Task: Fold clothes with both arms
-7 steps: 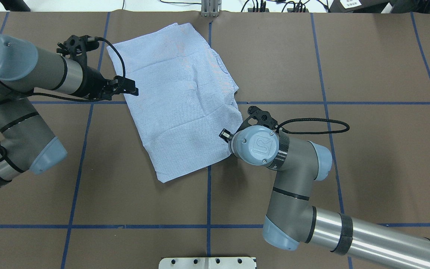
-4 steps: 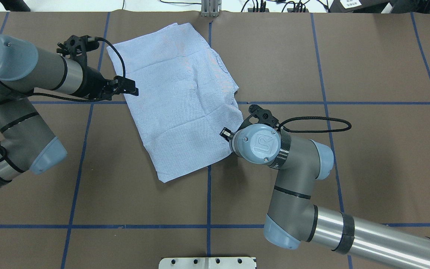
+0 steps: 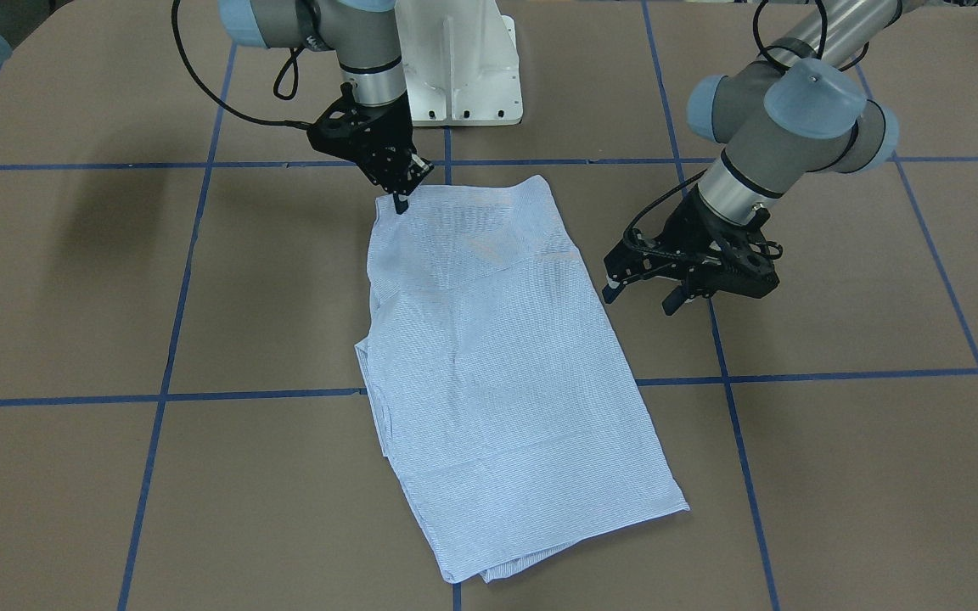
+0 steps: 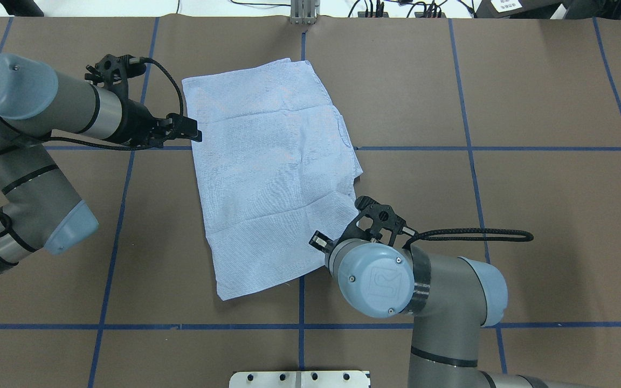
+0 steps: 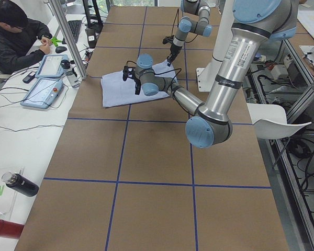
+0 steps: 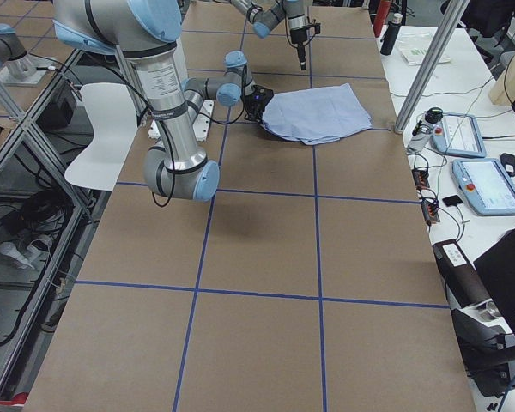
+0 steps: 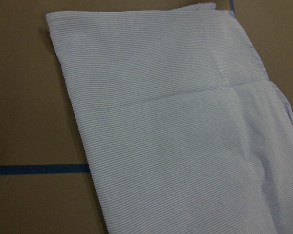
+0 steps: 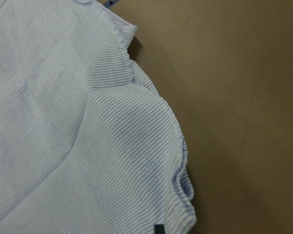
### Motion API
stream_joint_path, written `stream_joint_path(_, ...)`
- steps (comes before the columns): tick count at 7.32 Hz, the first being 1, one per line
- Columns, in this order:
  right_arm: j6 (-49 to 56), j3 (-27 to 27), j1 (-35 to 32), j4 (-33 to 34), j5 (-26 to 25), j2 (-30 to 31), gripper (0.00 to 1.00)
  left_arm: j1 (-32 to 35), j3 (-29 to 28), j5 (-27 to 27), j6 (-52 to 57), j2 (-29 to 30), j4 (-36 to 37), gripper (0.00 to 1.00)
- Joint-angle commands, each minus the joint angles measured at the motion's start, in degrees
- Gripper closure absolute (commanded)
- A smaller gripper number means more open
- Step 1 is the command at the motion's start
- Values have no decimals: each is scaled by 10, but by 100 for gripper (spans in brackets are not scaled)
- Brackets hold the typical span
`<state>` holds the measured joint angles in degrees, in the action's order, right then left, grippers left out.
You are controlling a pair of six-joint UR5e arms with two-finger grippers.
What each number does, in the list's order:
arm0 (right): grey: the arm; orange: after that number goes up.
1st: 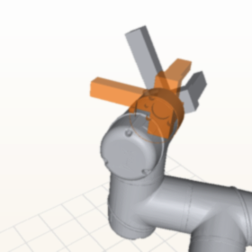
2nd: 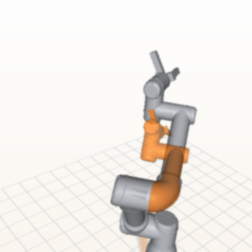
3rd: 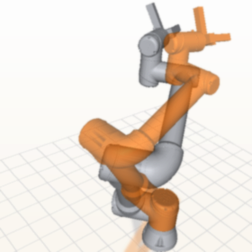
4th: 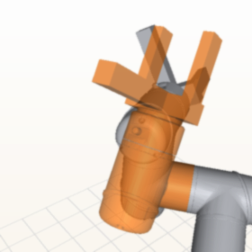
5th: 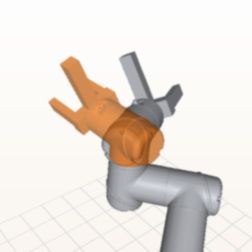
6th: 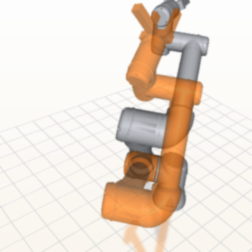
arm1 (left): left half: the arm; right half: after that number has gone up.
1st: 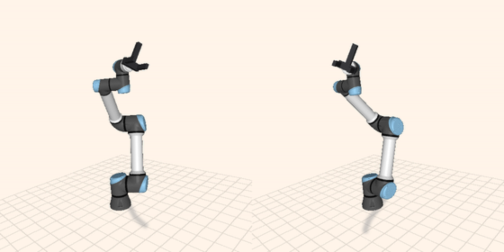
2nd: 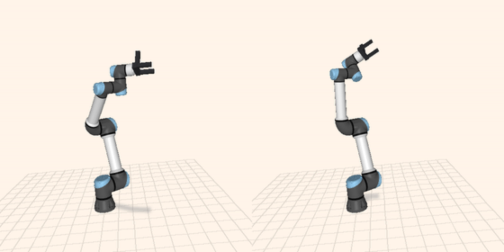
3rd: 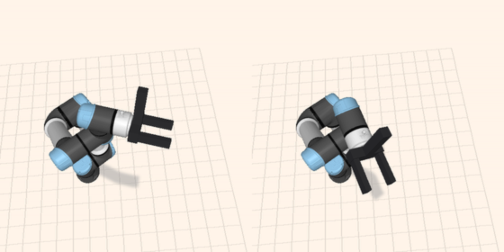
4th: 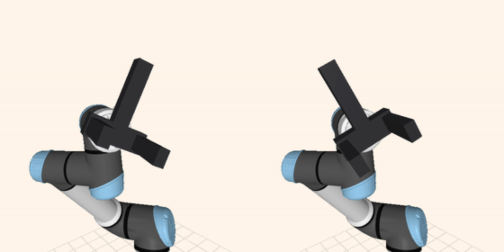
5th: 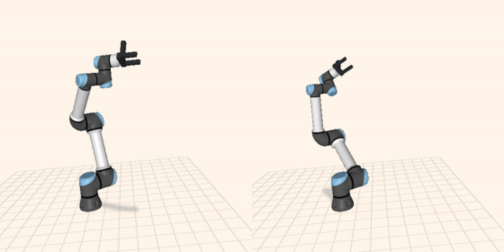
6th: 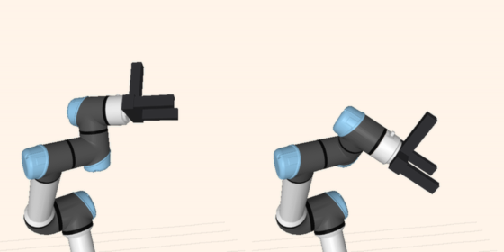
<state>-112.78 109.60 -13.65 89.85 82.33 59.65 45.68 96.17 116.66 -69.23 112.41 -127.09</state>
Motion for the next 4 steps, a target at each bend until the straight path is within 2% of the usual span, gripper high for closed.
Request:
stream_joint_path(1, -2, 6, 13, 7, -14, 1, 60, -6, 6, 4, -1, 0, 0, 0)
stream_joint_path(2, 26, 12, 3, 11, -10, 14, 1, -16, 10, 5, -9, 1, -1, 0)
stream_joint_path(4, 145, 47, -43, 19, 11, 26, 0, -51, 47, 5, -33, 0, 0, 0)
